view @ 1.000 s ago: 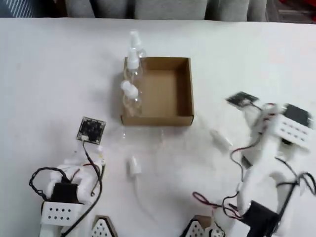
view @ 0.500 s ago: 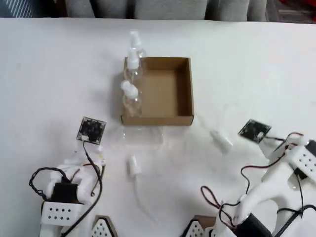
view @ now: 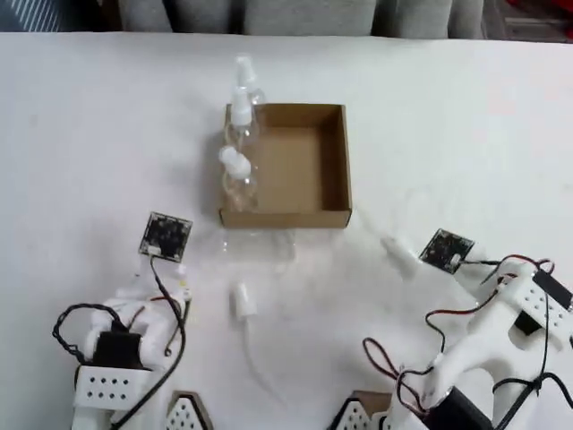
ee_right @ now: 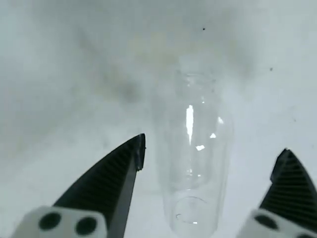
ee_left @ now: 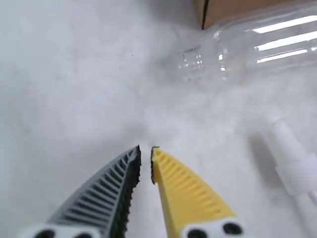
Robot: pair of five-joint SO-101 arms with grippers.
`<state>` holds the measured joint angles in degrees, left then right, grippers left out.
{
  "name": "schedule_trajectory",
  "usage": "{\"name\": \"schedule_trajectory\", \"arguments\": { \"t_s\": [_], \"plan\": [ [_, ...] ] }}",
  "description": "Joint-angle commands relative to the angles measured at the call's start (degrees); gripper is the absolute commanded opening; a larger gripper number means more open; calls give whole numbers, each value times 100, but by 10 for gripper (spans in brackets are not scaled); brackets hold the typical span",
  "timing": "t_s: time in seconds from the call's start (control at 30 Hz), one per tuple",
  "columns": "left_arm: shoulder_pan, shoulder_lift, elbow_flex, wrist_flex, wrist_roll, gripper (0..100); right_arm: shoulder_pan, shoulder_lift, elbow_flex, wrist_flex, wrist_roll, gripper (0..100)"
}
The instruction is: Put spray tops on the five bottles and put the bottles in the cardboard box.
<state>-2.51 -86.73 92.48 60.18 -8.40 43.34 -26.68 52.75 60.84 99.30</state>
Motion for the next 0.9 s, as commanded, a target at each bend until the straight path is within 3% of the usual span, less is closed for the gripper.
{"name": "schedule_trajectory", "arguments": {
  "t_s": [0.0,0.2,0.53,0.87],
  "plan": [
    [-22,-75,-44,-176,-35,50,-127,-119,-26,-66,62,357],
    [-31,-75,-44,-176,-35,50,-136,-110,-26,-66,70,255],
    [-40,-75,-44,-176,-26,50,-110,822,-158,-646,70,323],
    [-40,-75,-44,-176,-26,50,-101,936,-132,-963,237,251]
  ]
}}
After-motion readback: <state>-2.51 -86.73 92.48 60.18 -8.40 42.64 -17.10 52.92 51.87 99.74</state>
